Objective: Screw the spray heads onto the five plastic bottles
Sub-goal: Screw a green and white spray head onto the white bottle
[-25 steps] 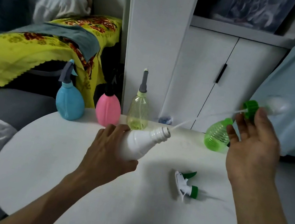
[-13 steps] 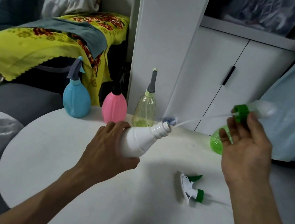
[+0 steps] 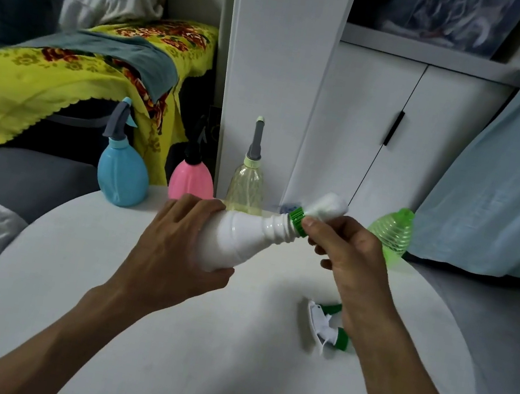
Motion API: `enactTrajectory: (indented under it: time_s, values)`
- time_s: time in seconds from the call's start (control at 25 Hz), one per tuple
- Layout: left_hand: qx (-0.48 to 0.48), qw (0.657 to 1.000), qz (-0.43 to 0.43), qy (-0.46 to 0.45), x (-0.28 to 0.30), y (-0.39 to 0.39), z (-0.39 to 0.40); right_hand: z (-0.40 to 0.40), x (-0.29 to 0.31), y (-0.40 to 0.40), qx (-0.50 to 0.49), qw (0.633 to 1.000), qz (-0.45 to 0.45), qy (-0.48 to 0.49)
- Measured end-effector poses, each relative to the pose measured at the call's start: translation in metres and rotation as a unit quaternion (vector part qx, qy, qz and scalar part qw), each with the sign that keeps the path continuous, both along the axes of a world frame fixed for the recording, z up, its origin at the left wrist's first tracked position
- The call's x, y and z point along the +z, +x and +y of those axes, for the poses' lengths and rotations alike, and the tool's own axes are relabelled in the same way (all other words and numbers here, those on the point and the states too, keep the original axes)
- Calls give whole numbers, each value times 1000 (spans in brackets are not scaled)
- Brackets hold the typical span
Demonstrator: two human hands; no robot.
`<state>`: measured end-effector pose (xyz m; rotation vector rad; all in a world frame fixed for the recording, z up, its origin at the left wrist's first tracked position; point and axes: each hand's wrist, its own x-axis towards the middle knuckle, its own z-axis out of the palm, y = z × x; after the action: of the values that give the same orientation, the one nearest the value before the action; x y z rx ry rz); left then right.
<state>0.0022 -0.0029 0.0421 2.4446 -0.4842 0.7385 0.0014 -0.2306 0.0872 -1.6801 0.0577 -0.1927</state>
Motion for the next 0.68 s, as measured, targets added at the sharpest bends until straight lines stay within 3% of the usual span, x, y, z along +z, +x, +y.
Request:
enactTrajectory:
  time_s: [0.16, 0.28, 0.4, 0.56, 0.68]
  values:
    - [-38, 998, -17, 54, 4, 2, 12, -19, -6, 4, 29, 979, 61, -190]
    - [-54, 995, -4, 79, 5, 1, 16, -24, -20, 6, 7, 912, 89, -401]
    - [-57, 996, 13, 67, 8, 0, 22, -24, -16, 3, 81, 929, -42, -358]
    - [-50, 997, 19, 56, 13, 0, 33, -20, -20, -2, 118, 914, -125, -368]
    - [-60, 996, 17, 59, 17, -1, 40, -13, -21, -4, 121, 927, -170, -313]
